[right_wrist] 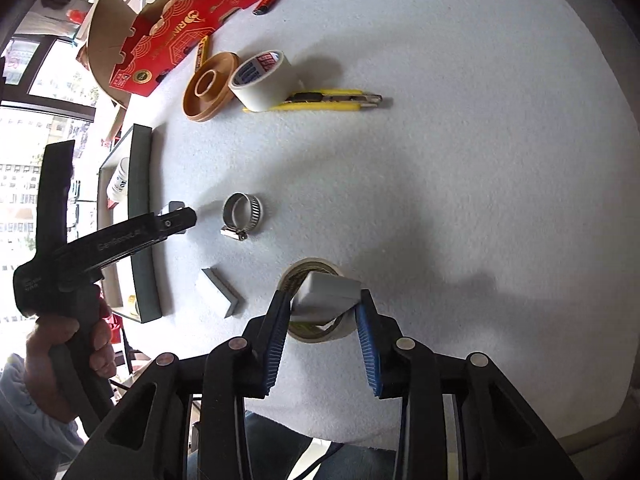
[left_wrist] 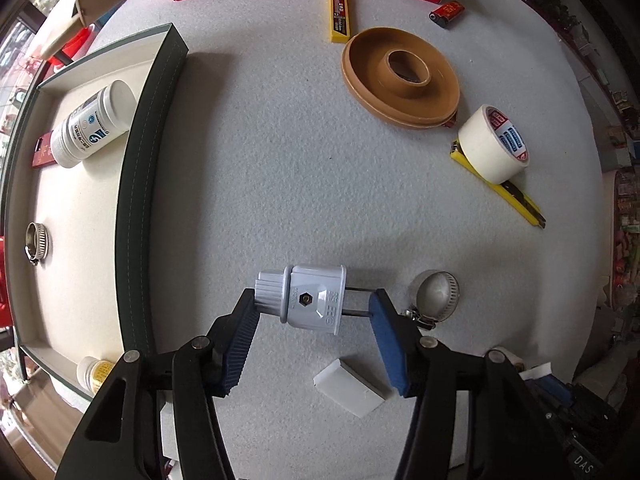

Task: Organize rigid objects

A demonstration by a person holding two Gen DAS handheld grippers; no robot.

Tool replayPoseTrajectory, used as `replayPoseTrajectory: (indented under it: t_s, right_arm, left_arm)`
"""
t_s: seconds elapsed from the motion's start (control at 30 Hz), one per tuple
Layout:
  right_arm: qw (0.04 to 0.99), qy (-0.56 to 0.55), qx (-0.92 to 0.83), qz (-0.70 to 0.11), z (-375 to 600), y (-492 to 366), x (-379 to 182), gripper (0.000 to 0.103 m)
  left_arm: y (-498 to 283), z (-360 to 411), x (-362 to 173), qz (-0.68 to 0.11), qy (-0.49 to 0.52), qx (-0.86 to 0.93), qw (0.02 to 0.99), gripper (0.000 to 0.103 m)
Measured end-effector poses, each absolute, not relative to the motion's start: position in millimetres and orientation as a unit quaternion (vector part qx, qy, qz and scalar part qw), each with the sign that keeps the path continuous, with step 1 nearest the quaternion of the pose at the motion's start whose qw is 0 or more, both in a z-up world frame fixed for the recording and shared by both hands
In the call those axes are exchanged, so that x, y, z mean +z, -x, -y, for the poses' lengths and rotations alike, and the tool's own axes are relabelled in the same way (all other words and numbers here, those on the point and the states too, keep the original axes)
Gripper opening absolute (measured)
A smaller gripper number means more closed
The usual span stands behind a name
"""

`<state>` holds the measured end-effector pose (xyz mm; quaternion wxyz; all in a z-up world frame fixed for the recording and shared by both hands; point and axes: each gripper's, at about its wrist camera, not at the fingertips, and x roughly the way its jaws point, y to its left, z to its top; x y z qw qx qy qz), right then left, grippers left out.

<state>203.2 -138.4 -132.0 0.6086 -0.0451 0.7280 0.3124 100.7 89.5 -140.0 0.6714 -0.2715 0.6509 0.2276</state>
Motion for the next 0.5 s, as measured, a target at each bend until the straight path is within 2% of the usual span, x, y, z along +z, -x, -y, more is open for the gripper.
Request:
replayPoseTrajectory:
  t_s: [0.2, 0.23, 0.5]
  right_arm:
    - [0.623, 0.068, 0.315, -0.713, 140.1, -206.2, -129.1, 0.034]
    - [0.621, 0.063, 0.318, -0.714, 140.6, -206.4, -127.4, 0.03]
    - [0.63, -0.018, 0.31, -0.712, 175.4, -223.3, -103.6, 0.03]
  left_arm:
    - [-88.8, -73.0, -133.9, -0.65, 0.274, 0.223, 0.673, 0.06]
    - [-88.6, -71.3, -133.1, -0.65, 0.272, 0.222, 0.673, 0.06]
    - [-76.2, -59.4, -109.6, -0.636, 0.278, 0.208, 0.689, 0.06]
